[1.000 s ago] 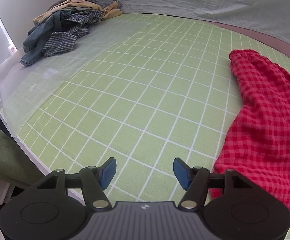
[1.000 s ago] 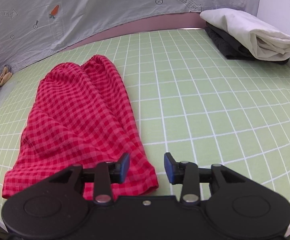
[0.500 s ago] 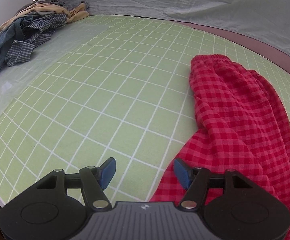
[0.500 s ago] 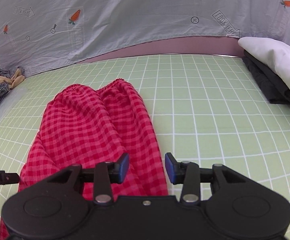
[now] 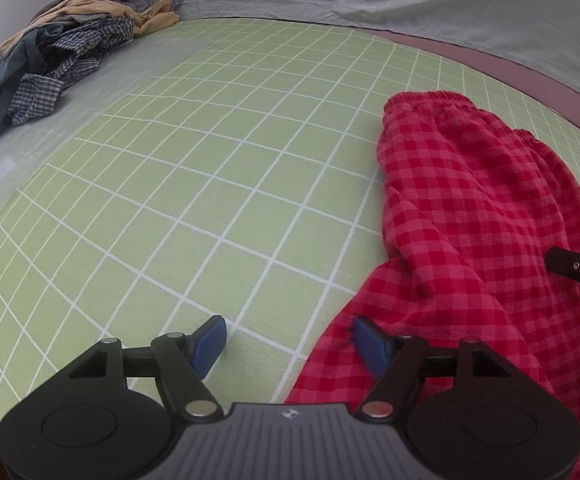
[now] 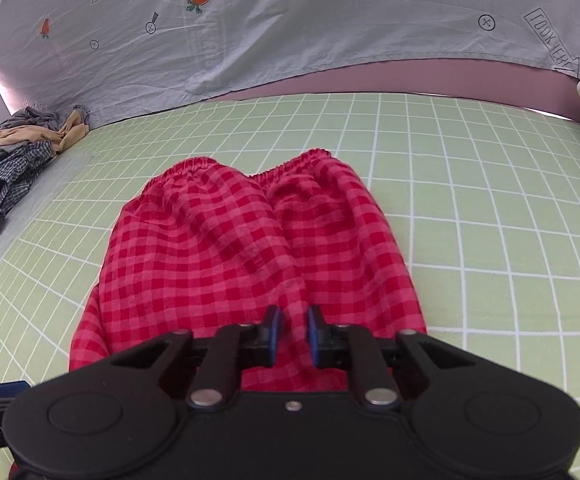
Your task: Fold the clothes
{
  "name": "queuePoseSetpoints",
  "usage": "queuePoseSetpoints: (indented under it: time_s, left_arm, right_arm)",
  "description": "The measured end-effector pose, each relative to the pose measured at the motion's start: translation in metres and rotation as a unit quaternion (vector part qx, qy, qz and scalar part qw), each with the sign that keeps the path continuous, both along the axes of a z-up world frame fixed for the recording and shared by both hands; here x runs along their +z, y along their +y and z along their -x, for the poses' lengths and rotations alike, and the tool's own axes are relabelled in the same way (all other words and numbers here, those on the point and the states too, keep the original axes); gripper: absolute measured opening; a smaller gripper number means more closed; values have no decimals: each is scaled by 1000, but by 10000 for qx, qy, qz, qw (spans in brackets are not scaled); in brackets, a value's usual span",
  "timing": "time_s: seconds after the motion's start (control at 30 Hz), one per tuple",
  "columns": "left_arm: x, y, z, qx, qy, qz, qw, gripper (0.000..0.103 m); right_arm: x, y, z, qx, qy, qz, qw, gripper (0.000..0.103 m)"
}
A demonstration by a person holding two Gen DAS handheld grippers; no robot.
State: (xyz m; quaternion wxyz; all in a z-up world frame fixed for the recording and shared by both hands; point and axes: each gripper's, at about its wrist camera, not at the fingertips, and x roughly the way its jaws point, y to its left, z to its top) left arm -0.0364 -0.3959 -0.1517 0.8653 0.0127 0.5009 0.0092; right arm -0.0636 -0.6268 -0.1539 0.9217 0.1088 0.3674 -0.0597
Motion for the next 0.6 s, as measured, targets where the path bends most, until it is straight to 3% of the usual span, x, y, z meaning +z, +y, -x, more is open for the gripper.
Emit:
queuePoseSetpoints:
  time_s: [0.1, 0.3, 0.43, 0.47, 0.53, 0.6]
  left_arm:
    - [-1, 1, -2, 67, 20, -13, 10000, 77]
    - [-1, 4, -5, 146, 71, 46, 9999, 79]
    - [-2, 5, -6, 169, 92, 82, 9998, 79]
    - [-2, 5, -7, 176, 95, 85, 9998, 79]
    - [-2, 6, -7, 173, 117, 103, 9997, 79]
    - [-2, 7, -9, 179, 167, 130, 9996, 79]
  right_arm:
    - [-3, 1, -9, 125, -6, 9, 9999, 0]
    - [17, -18, 16, -628, -277, 706, 9951, 0]
    - [0, -25, 16, -531, 151, 913, 9943, 3]
    - [1, -25, 15, -522, 107, 879, 9947, 8]
    - [4, -26, 12, -515, -29, 789, 9955, 36]
    - [7, -27, 10, -508, -165, 698, 9961, 37]
